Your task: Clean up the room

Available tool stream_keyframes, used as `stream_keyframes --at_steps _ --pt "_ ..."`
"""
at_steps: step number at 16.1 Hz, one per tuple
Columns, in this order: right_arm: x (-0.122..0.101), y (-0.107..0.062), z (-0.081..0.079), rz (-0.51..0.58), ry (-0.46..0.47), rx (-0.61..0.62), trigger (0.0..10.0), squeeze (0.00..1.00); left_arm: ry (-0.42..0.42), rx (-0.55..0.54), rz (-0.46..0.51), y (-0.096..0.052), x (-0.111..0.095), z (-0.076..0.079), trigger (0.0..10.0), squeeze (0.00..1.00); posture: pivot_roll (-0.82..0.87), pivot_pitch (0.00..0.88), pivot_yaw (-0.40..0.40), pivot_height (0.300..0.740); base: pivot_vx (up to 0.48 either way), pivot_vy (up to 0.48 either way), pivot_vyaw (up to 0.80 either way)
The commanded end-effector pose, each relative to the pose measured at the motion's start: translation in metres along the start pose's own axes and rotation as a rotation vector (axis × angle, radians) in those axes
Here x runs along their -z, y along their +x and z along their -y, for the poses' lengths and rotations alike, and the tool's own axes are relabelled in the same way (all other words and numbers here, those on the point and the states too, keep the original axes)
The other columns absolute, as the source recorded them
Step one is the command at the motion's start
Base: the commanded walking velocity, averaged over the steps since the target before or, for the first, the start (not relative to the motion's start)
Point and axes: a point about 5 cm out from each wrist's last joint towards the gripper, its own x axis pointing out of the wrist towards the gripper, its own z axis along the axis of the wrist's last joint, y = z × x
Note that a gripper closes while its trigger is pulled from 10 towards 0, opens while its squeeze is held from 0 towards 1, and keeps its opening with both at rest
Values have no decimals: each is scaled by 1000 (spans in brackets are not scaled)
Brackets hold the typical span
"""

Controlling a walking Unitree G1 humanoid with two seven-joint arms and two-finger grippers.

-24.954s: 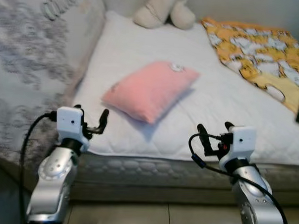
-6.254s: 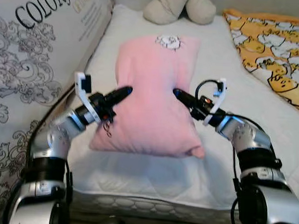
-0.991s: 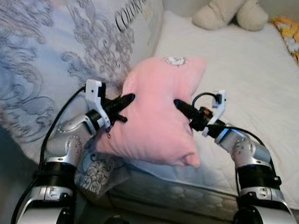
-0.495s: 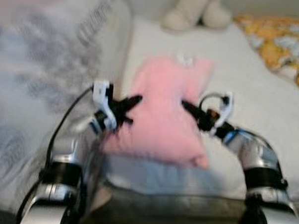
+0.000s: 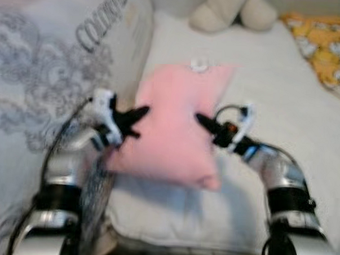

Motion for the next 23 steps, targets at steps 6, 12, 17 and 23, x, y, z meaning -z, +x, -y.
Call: stream_keyframes --at_steps 6,12,17,23 --pt "-2 1 -3 13 -11 -33 10000 0 46 46 -20 7 0 9 10000 0 -39 0 64 740 0 0 0" --pt "1 0 -4 16 -1 -31 10000 0 67 48 -32 9 2 10 10000 0 -38 0 63 740 0 0 0" --pt "2 0 -3 5 -17 -28 10000 0 51 32 -26 7 1 8 10000 0 -34 0 60 740 214 0 0" --pt "4 1 -5 -7 -12 -43 10000 0 49 29 -28 6 3 7 10000 0 -33 0 59 740 297 0 267"
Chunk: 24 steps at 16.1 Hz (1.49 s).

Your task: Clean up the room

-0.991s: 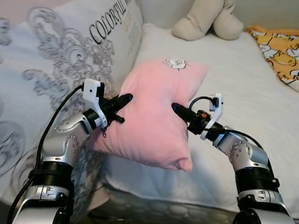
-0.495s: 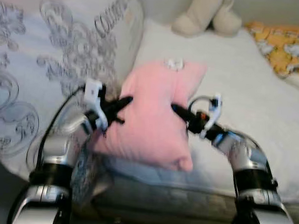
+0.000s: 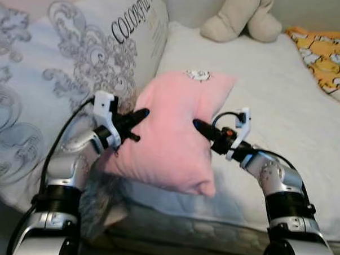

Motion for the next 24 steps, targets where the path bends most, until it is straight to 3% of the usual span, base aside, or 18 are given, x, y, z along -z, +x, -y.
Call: stream_keyframes --at_steps 1,22,24 --pt "-7 6 -8 9 -29 -53 10000 0 11 34 9 7 -3 8 10000 0 -33 0 58 740 296 0 0" --pt "-9 6 -6 9 -22 -30 10000 0 34 5 6 9 -4 6 10000 0 -32 0 59 740 12 0 0" --pt "-6 8 -1 -12 -25 12 10000 0 98 -43 6 11 -4 3 10000 0 -24 0 54 740 0 0 0"
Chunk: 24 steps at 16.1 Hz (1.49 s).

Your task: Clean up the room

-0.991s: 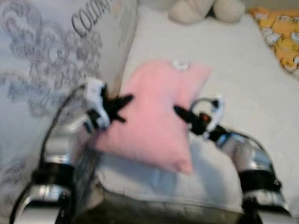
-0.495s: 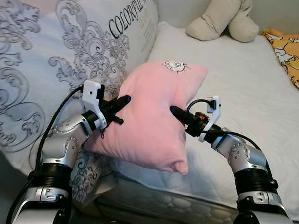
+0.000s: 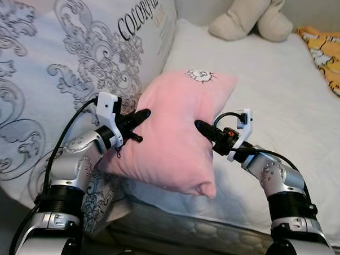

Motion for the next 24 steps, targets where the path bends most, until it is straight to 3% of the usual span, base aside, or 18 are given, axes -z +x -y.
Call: stream_keyframes --at_steps 1,6,10,14,19,21,24 --pt "-6 15 0 -15 -45 43 10000 0 72 -44 4 10 -5 -1 10000 0 -22 0 51 740 0 0 0" --pt "-28 36 8 7 -159 228 10000 0 233 -267 -25 23 -8 -22 10000 0 -10 79 13 740 0 0 0" --pt "-52 46 10 47 -316 397 10000 0 356 -351 -20 39 -26 -29 10000 0 -18 121 3 740 0 0 0" --pt "-46 40 21 15 -363 551 10000 0 471 -369 -81 47 -18 -23 10000 0 -30 135 -2 740 0 0 0" --pt "-24 35 29 -91 -441 603 10000 0 521 -521 -145 41 -1 -29 10000 0 -24 151 -10 740 0 0 0" --pt "-22 34 30 -109 -486 610 10000 0 577 -605 -133 33 -4 -37 10000 0 -13 151 -16 740 0 0 0" --pt "-24 33 30 -77 -467 617 10000 0 582 -679 -75 27 -11 -44 10000 0 -5 153 -22 740 0 0 0"
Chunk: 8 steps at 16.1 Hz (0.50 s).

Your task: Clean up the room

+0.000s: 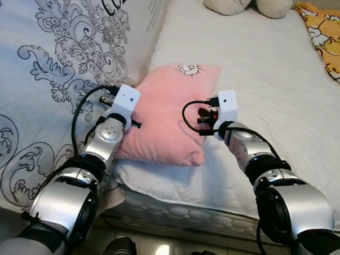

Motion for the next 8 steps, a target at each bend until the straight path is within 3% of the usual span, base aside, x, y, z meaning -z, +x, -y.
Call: stream_keyframes --at_steps 1,3,5,8 --pt "4 -7 21 11 30 104 10000 0 -6 -144 27 -2 1 -30 10000 0 3 156 -22 740 0 0 0" --pt "-2 -9 28 65 81 149 10000 0 1 -177 100 -7 -2 -29 10000 0 19 159 -21 740 0 0 0" --pt "9 -11 29 13 -10 171 10000 0 4 -180 85 -10 4 -23 10000 0 33 158 -21 740 0 0 0" --pt "19 -14 32 -13 4 198 10000 0 24 -160 59 -12 11 -13 10000 0 55 156 -37 740 0 0 0"
